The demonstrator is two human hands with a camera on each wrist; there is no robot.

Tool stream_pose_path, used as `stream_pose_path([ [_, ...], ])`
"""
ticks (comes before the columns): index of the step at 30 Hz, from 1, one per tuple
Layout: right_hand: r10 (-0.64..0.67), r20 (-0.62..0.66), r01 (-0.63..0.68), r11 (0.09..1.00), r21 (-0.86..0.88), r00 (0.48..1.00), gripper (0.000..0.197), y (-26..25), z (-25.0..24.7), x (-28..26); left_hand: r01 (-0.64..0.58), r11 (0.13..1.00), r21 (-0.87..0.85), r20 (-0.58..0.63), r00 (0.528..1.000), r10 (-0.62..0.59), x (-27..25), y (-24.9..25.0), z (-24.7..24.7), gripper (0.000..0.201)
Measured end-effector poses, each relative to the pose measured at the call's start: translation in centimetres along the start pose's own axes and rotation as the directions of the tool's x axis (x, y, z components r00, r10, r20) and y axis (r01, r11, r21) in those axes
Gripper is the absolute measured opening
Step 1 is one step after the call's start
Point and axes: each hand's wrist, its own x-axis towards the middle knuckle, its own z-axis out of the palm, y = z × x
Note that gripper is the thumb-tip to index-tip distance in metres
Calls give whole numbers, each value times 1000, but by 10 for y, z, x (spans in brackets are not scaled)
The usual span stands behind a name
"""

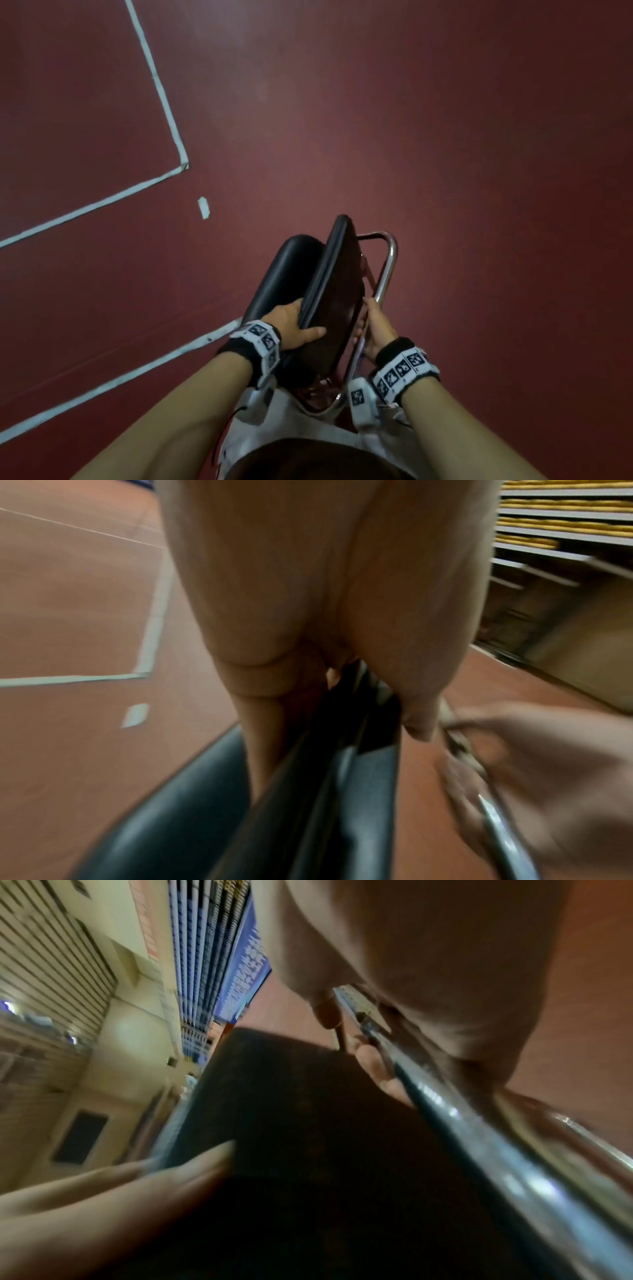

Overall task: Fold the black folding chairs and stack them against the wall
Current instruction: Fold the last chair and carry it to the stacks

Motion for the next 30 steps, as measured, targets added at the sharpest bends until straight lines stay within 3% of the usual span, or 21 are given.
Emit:
stream_pose_path([
  [2, -9, 74, 4, 998, 70, 997, 38, -9, 14, -13, -24, 997, 78, 11, 1000, 23, 5, 25, 13, 83],
  [4, -24, 99, 10, 991, 133, 995, 36, -28, -10, -25, -38, 987, 157, -5, 999, 39, 7, 72, 30, 86],
  [5, -25, 122, 14, 996, 90, 992, 35, -34, -2, -30, -24, 986, 167, -26, 999, 29, 6, 68, 23, 86],
  [7, -16, 83, -1, 979, 205, 996, 36, -48, -52, -38, -74, 977, 199, 24, 997, 70, 5, 113, 20, 83],
  [8, -10, 101, -12, 976, 218, 995, 36, -50, -48, -39, -71, 980, 186, 46, 997, 64, 1, 111, 6, 83],
  [10, -22, 77, -1, 956, 292, 997, 34, -62, -99, -52, -126, 969, 212, 144, 985, 97, -6, 166, 14, 85],
  [11, -29, 91, 4, 965, 263, 995, 33, -63, -99, -58, -132, 967, 218, 172, 981, 95, -9, 170, 12, 85],
  [15, -90, 36, 72, 937, 342, 995, 29, -77, -188, -85, -256, 952, 169, 292, 935, 200, -21, 260, 56, 51],
  [17, -109, 48, 82, 918, 389, 993, 30, -86, -216, -99, -284, 953, 102, 313, 919, 240, -24, 276, 67, 46],
  [18, -120, 15, 102, 900, 423, 993, 31, -93, -258, -108, -346, 933, 96, 349, 890, 294, -27, 309, 85, 45],
  [20, -127, 2, 115, 902, 417, 992, 32, -95, -290, -115, -302, 952, 55, 359, 895, 263, -26, 314, 90, 49],
  [22, -165, -52, 170, 874, 455, 985, 31, -94, -357, -127, -320, 943, 95, 386, 885, 262, -18, 358, 110, 53],
  [23, -160, -60, 170, 891, 421, 985, 29, -95, -360, -126, -314, 941, 123, 358, 899, 254, -16, 355, 100, 49],
  [25, -152, -127, 194, 871, 451, 980, 29, -77, -418, -135, -378, 903, 204, 364, 886, 288, -8, 396, 128, 38],
  [26, -161, -131, 202, 885, 421, 978, 29, -77, -422, -136, -391, 895, 215, 329, 892, 310, -6, 400, 124, 35],
  [28, -150, -185, 219, 870, 442, 971, 28, -58, -467, -145, -480, 829, 288, 351, 858, 375, -1, 438, 153, 34],
  [29, -162, -177, 222, 889, 401, 971, 30, -58, -472, -146, -522, 780, 346, 326, 846, 422, -2, 442, 154, 41],
  [30, -163, -216, 242, 876, 418, 963, 36, -47, -503, -156, -620, 651, 438, 346, 785, 514, 0, 473, 177, 54],
])
